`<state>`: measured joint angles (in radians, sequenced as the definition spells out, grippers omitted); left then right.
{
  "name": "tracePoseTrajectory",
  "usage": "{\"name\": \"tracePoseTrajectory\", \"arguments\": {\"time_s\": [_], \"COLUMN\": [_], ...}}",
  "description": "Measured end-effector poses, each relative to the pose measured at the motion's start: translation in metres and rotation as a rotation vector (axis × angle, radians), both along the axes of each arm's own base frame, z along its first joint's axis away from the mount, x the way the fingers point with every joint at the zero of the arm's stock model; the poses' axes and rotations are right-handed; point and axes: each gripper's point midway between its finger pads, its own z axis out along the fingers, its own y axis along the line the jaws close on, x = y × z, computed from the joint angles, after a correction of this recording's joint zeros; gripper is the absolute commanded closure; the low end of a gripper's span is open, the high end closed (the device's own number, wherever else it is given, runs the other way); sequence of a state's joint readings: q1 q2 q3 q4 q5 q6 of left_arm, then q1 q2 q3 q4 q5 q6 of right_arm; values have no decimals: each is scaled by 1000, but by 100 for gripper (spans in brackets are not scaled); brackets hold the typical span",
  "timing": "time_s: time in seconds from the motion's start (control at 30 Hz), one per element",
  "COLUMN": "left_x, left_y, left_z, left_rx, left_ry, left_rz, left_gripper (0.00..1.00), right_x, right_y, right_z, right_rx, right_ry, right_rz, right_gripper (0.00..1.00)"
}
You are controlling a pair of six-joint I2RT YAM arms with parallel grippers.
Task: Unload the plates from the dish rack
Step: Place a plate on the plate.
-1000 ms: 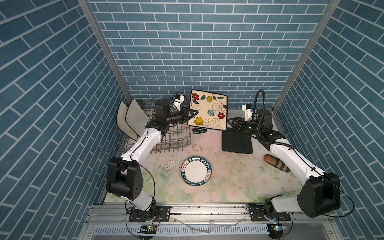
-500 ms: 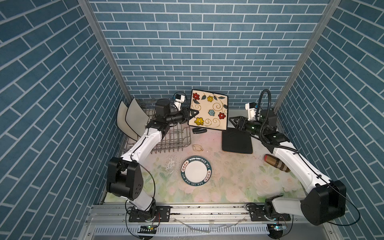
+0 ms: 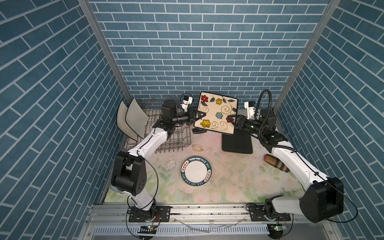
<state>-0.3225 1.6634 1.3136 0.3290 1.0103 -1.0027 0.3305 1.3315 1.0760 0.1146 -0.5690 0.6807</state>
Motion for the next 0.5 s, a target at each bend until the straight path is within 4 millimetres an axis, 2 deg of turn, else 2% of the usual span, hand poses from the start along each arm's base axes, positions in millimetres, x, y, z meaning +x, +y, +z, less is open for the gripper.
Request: {"name": "tracePoseTrajectory", "arguments": {"time_s": [0.13,0.3,0.5], "left_x": [7,18,14], "left_y": [-6,-13,-24], "left_z": [-1,-14,-23], "left_rx": [-75,-134,-141], "left_ry": [31,89,129], "left_rz": [-23,-44,-82], "left_gripper": [100,100,100], "right_x": [0,4,10], "right_y": [2,-2,-11], "right_z": [5,3,3], "right_rx": [50,91,141], "right_ry": [-17,-11,-5], "right_rz": [25,26,15], "right_gripper": [60,62,64]}}
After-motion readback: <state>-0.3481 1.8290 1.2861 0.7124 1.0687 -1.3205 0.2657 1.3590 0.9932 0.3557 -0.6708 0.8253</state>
